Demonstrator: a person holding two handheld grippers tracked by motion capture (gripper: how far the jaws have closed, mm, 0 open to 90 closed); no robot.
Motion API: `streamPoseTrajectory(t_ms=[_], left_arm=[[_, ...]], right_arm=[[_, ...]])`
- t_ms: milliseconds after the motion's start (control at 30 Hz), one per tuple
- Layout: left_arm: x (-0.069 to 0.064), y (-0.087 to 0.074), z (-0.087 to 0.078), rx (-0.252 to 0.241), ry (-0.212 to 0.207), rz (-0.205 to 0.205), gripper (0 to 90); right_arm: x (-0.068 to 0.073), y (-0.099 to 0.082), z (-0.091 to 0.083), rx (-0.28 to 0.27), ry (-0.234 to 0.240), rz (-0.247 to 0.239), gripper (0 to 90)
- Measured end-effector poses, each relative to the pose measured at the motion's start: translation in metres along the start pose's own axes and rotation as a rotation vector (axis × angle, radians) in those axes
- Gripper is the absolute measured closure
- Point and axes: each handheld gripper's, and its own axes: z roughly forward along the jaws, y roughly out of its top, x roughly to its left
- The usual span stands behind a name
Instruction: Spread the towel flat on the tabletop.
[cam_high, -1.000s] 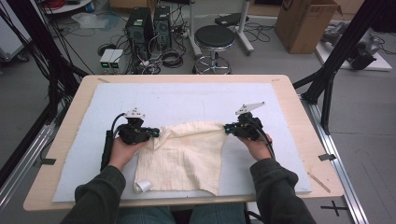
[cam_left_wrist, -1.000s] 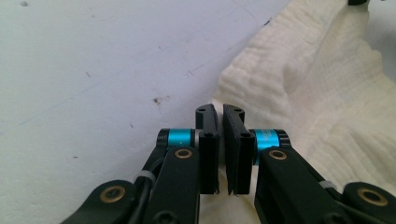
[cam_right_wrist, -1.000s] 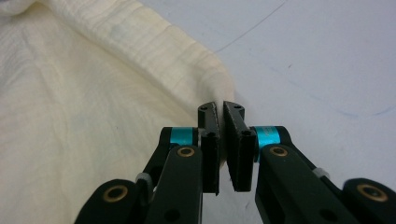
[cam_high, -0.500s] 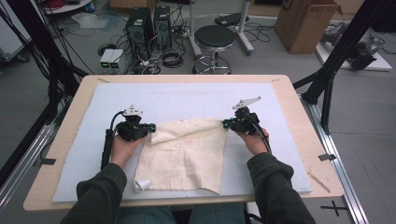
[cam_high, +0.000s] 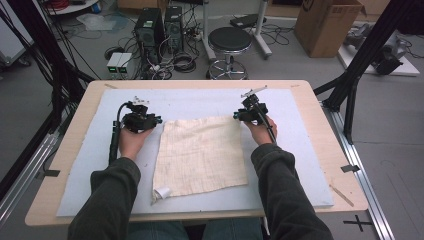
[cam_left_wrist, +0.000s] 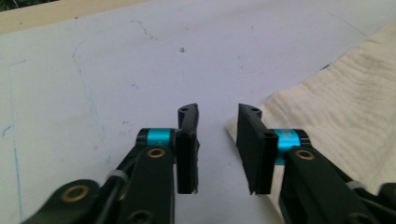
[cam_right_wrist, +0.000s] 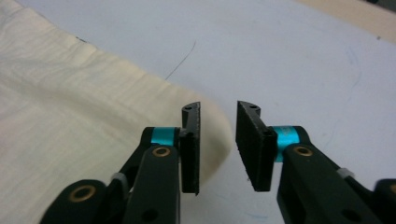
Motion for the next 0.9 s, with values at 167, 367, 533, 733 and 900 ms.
streamPoseTrajectory(t_ms=[167, 367, 533, 733, 900], left_arm=[[-0.008, -0.002, -0.023, -0.066, -0.084, 0.035, 61.9], [-0.029, -0.019, -0.053, -0.113, -0.163, 0.097, 58.9], [-0.049, -0.040, -0.075, -0.120, -0.217, 0.151, 54.4], [-0.063, -0.065, -0.093, -0.103, -0.254, 0.203, 50.0], [-0.070, -0.085, -0.103, -0.075, -0.292, 0.231, 47.5]], right_arm=[[0.005, -0.009, -0.020, -0.035, 0.049, -0.013, 62.3], [0.024, -0.034, -0.055, -0.080, 0.137, -0.063, 56.7], [0.042, -0.060, -0.079, -0.120, 0.198, -0.107, 54.5], [0.063, -0.092, -0.088, -0.132, 0.259, -0.158, 54.4], [0.077, -0.109, -0.088, -0.096, 0.308, -0.218, 53.3]])
